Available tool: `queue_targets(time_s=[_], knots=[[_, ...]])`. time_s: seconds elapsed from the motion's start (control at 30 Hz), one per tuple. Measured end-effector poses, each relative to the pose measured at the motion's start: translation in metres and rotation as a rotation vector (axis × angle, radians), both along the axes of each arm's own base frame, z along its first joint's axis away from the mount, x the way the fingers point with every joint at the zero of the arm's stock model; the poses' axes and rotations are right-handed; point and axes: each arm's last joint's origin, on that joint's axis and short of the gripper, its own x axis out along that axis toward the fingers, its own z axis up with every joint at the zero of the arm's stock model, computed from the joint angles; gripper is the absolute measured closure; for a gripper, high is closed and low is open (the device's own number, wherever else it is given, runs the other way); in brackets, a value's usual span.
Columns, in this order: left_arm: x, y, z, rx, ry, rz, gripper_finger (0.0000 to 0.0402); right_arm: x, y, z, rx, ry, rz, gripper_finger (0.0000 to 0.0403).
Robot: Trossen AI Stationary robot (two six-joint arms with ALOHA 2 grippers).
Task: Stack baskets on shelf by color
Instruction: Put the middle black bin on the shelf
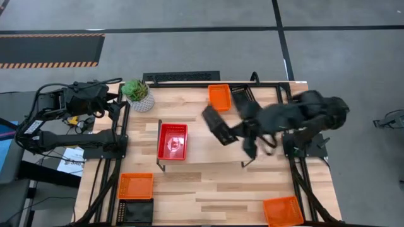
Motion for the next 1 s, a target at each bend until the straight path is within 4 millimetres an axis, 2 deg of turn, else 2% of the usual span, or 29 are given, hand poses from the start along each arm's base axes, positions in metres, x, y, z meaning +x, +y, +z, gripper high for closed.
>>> queue_targets(time_s=[0.17, 0.33, 0.5, 0.67, 0.83, 1.0], knots=[[0.000, 0.000, 0.000, 0.006, 0.002, 0.006, 0.0152, 0.033, -0.008, -0.022, -0.126, 0.112, 0.175, 0.0402], [-0.001, 0.001, 0.000, 0.024, 0.013, 0.029, 0.0152, 0.057, -0.005, -0.050, -0.210, 0.262, 0.253, 0.0402], [-0.002, 0.001, -0.001, 0.021, 0.028, 0.032, 0.0152, 0.068, 0.004, -0.077, -0.261, 0.445, 0.312, 0.0402], [-0.002, 0.001, -0.001, 0.024, 0.030, 0.035, 0.0152, 0.082, 0.014, -0.099, -0.338, 0.535, 0.351, 0.0402], [-0.002, 0.001, -0.001, 0.031, 0.033, 0.044, 0.0152, 0.093, 0.018, -0.112, -0.430, 0.575, 0.327, 0.0402], [-0.002, 0.001, -0.001, 0.031, 0.032, 0.044, 0.0152, 0.098, 0.015, -0.114, -0.447, 0.570, 0.309, 0.0402]])
